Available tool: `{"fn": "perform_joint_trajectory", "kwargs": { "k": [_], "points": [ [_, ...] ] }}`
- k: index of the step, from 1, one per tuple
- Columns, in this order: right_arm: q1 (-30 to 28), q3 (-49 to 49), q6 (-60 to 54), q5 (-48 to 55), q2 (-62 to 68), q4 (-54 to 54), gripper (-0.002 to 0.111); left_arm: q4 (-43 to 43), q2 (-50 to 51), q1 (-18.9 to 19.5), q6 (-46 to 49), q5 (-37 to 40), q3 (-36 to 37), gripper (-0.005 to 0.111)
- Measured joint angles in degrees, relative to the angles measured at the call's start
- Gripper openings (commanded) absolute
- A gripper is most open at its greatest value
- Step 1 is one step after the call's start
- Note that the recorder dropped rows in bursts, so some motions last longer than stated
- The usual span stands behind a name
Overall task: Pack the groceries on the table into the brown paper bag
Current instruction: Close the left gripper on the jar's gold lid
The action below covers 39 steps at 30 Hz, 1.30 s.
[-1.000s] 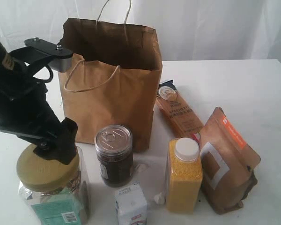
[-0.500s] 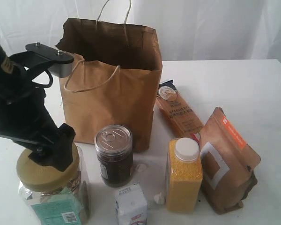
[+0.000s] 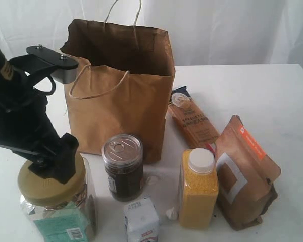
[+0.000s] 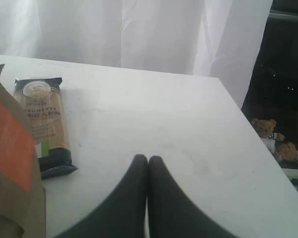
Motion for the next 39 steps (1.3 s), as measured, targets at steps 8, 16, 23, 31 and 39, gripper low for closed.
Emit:
{"fn": "perform_joint_trajectory", "kwargs": {
  "k": [8,16,23,31,39],
  "points": [
    [0.00,0.00,0.00,0.00,0.00,0.00,0.000,0.22,3.06,0.00,0.00,1.26,0.00,0.105],
    [0.00,0.00,0.00,0.00,0.00,0.00,0.000,-0.58,5.83,0.00,0.00,0.54,0.00,0.105],
    [0.00,0.00,0.00,0.00,0.00,0.00,0.000,-0.81,6.80,0.00,0.00,0.56,0.76,0.105],
    [0.00,0.00,0.00,0.00,0.00,0.00,0.000,-2.48,6.80,0.00,0.00,-1.96,3.72,0.105],
    [0.00,0.00,0.00,0.00,0.00,0.00,0.000,-2.48,6.80,0.00,0.00,-2.39,3.82,0.060]
  ]
}}
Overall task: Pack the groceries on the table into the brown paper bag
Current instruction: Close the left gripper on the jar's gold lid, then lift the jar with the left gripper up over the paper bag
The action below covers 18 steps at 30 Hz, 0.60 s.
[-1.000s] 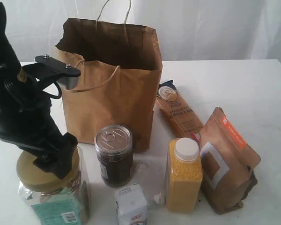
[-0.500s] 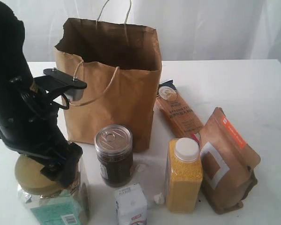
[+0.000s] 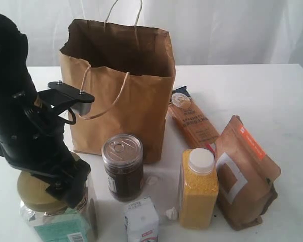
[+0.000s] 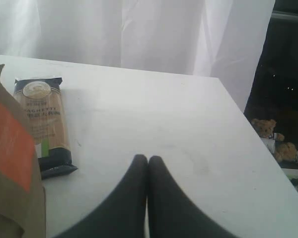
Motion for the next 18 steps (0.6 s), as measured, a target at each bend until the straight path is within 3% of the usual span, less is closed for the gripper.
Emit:
{"fn": "perform_joint_trajectory", "kwargs": {
  "k": [4,5,12,18],
  "points": [
    [0.00,0.00,0.00,0.00,0.00,0.00,0.000,0.00,0.00,0.00,0.00,0.10,0.02,0.005],
    [0.00,0.00,0.00,0.00,0.00,0.00,0.000,-0.11,0.00,0.00,0.00,0.26,0.02,0.001],
    [0.00,0.00,0.00,0.00,0.00,0.00,0.000,1.67,-4.76,0.00,2.06,3.05,0.54,0.000],
    [0.00,0.00,0.00,0.00,0.00,0.00,0.000,12.82,-12.67,0.00,0.01,5.70,-12.30,0.000]
  ]
}}
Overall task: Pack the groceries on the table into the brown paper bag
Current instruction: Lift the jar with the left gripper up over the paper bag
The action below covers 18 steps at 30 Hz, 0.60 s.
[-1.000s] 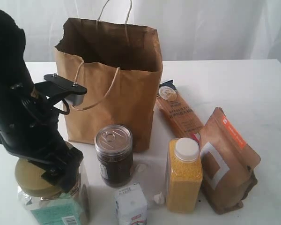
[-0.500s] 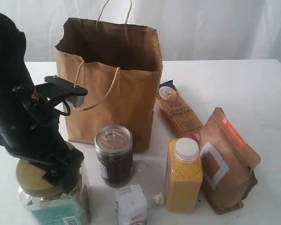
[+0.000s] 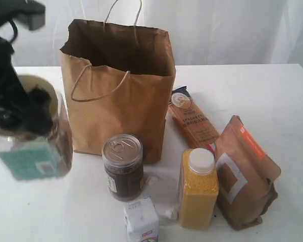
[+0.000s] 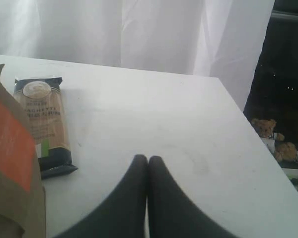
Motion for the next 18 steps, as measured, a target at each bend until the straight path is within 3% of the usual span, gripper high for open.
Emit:
{"fn": "perform_joint_trajectory", "kwargs": {
  "k": [6,18],
  "points": [
    [0.00,0.00,0.00,0.00,0.00,0.00,0.000,9.34,-2.71,0.00,0.00,0.00,-11.68,0.000],
    [0.00,0.00,0.00,0.00,0.00,0.00,0.000,11.47,-4.82,0.00,0.00,-3.03,-17.99,0.000]
  ]
}}
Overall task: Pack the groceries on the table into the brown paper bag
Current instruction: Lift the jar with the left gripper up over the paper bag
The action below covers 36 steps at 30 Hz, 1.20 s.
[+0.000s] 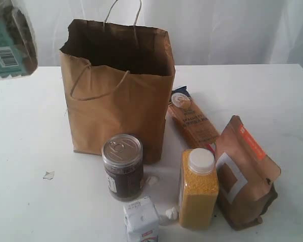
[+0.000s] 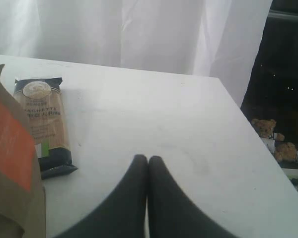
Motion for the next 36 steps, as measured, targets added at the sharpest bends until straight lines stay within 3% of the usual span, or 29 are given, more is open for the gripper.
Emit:
{"fn": "perform_joint_trajectory", "kwargs": {
  "k": [12,27,36],
  "points": [
    [0.00,0.00,0.00,0.00,0.00,0.00,0.000,-1.45,0.79,0.00,-0.23,-11.54,-0.42,0.000],
    [0.00,0.00,0.00,0.00,0.00,0.00,0.000,-3.09,9.13,0.00,-0.23,-30.14,-0.42,0.000],
    [0.00,0.00,0.00,0.00,0.00,0.00,0.000,-1.40,15.71,0.00,-0.23,-34.97,-0.42,0.000]
  ]
}}
